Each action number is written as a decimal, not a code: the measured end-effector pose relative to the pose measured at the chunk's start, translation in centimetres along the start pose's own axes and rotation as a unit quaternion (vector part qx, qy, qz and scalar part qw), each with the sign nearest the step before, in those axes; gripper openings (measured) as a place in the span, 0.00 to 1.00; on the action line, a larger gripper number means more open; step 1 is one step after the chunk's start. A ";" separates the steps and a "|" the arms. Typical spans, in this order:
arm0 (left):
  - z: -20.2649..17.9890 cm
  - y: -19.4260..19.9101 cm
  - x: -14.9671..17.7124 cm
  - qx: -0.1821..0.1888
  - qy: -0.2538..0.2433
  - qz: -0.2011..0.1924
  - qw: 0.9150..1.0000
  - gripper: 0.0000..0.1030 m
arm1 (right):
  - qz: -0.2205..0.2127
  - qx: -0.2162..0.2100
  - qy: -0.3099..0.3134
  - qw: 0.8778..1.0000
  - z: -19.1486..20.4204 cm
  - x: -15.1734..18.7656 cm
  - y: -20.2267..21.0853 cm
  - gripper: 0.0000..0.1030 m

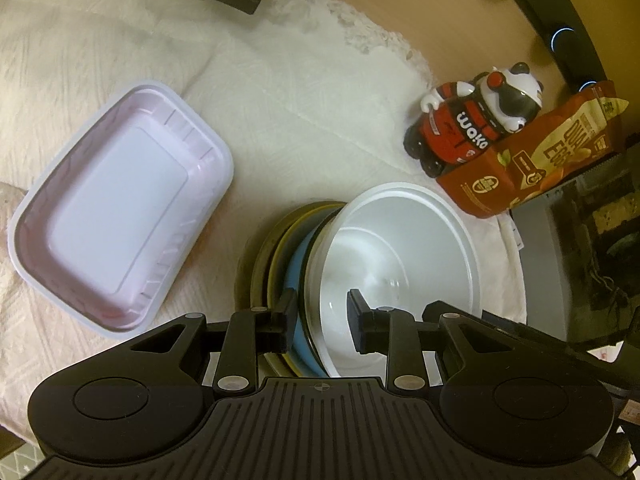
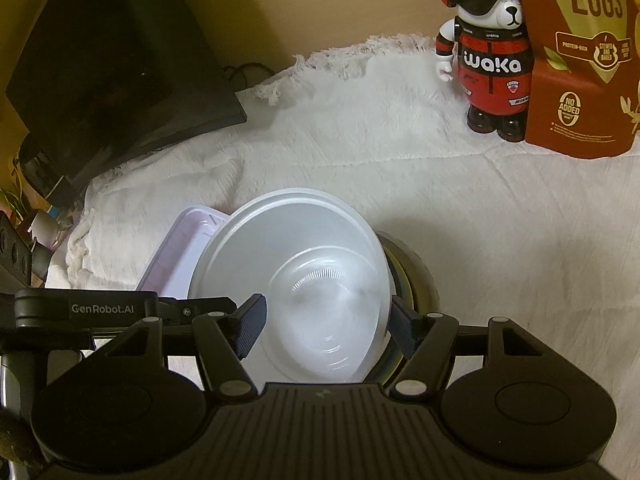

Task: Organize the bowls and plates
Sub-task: 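Move both grippers over to the lavender rectangular tray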

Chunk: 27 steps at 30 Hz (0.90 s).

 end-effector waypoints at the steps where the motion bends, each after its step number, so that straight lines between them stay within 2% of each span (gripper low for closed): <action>1: 0.0 0.0 0.0 0.001 0.001 0.000 1.000 0.29 | 0.001 0.001 0.000 1.000 0.0 0.1 0.0 0.65; 8: 0.8 0.3 0.0 0.021 0.012 0.003 1.000 0.29 | 0.005 0.021 0.004 1.000 0.2 0.5 -0.5 0.65; 14: 3.6 3.1 -0.5 0.046 0.035 -0.019 0.998 0.29 | -0.023 0.064 0.031 0.997 1.0 0.2 0.6 0.65; 17: 5.8 5.6 -1.6 0.017 0.032 -0.058 0.998 0.29 | -0.053 0.070 0.037 0.996 1.8 -0.3 1.9 0.65; 19: 7.5 7.1 -2.4 -0.020 0.017 -0.092 0.995 0.29 | -0.081 0.077 0.044 0.993 3.1 -0.7 2.8 0.65; 21: 9.3 7.9 -3.2 -0.059 0.010 -0.106 0.993 0.29 | -0.104 0.081 0.052 0.990 4.6 -1.0 3.3 0.65; 23: 11.0 7.8 -3.9 -0.088 0.012 -0.107 0.990 0.29 | -0.110 0.061 0.058 0.990 6.7 -1.0 3.2 0.65; 27: 13.9 6.8 -4.7 -0.113 0.019 -0.086 0.990 0.29 | -0.093 0.008 0.071 0.993 11.1 -0.5 1.8 0.65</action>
Point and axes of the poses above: each gripper's, at about its wrist camera, not at the fingertips, and y roughly against the way its jaws point, z to its left, x to its underside, the point moved 3 cm from there along -y, roughly the way its jaws point, and after that the axes turned 3 degrees about -x, right-handed, at the moved point
